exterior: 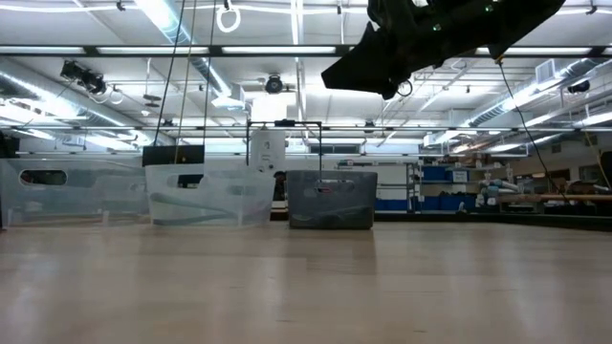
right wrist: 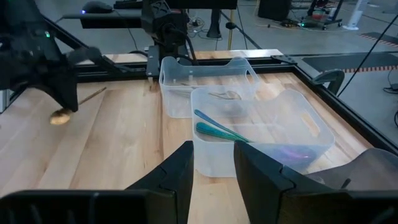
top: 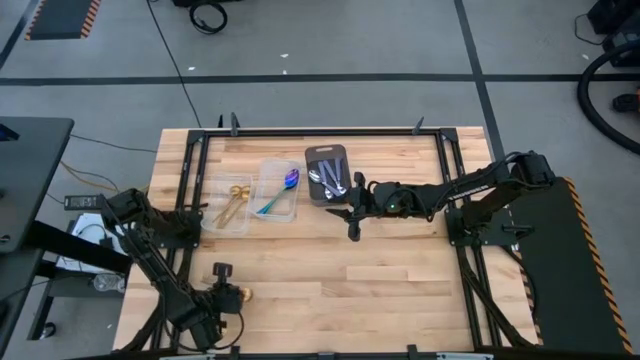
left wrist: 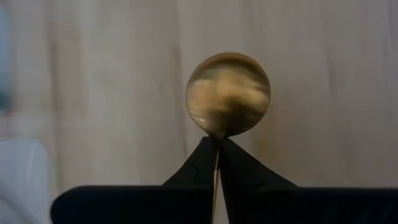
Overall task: Sort silverware by color (type)
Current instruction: Put the gold spoon into the left transparent bin
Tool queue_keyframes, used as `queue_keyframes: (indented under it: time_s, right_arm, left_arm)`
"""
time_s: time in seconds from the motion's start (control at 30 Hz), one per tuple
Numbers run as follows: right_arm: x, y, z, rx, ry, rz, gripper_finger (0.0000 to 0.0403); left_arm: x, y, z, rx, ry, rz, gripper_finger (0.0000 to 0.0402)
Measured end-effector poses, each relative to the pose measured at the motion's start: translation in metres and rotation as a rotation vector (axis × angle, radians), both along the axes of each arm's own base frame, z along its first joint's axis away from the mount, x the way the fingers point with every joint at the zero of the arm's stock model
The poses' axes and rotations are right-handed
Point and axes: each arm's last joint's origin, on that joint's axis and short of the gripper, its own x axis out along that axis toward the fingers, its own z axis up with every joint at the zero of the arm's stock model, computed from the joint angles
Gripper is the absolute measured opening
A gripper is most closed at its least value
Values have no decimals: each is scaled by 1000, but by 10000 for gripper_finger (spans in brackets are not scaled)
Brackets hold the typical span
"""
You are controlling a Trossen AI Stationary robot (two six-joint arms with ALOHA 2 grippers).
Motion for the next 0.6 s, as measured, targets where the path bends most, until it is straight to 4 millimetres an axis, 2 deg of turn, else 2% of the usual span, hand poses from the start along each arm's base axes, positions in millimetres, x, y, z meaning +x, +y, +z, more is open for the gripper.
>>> queue_keyframes:
  time_s: [0.3,0.43,0.6]
  right_arm:
    - [-1,6,-2,-1,17,18,125]
    - [-1,8,-3,10,26,24,125]
    - [-2,12,-4,18,42,33,125]
  left_arm:
    - [6,23,25,60,-216,183,15]
    - [8,40,39,87,-315,308,14]
    - [11,66,50,129,-336,487,14]
